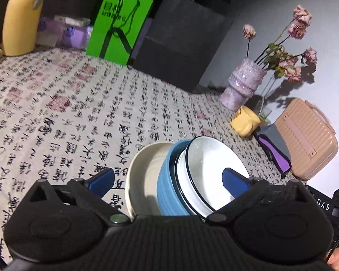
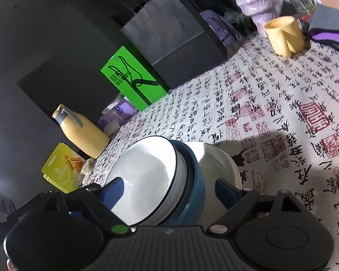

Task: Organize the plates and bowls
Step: 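Open both grippers to release the blue bowl on the plates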

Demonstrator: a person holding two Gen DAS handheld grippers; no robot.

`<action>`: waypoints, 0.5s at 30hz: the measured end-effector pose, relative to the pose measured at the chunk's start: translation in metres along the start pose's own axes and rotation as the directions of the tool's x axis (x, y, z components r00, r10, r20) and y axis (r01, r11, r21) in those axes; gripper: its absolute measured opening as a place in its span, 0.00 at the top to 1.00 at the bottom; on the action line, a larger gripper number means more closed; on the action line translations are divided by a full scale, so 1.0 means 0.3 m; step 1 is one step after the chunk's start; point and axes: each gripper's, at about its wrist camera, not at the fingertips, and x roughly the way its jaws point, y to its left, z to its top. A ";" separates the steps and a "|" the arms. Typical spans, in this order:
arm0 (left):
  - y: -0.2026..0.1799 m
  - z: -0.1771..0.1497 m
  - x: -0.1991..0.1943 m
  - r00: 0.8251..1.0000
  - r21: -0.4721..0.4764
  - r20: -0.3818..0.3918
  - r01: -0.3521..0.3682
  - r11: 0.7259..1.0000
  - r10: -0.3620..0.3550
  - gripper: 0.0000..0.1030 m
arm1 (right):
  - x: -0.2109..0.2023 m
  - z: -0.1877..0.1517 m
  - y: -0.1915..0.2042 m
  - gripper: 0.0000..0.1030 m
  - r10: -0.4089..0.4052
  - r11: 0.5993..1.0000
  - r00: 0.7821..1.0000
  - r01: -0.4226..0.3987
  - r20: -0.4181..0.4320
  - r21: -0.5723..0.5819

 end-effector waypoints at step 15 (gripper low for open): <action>0.003 -0.112 -0.194 0.980 0.056 0.194 -0.056 0.997 0.045 0.00 | -0.136 -0.109 0.106 0.00 -0.027 0.984 0.990 0.050 0.137 -0.173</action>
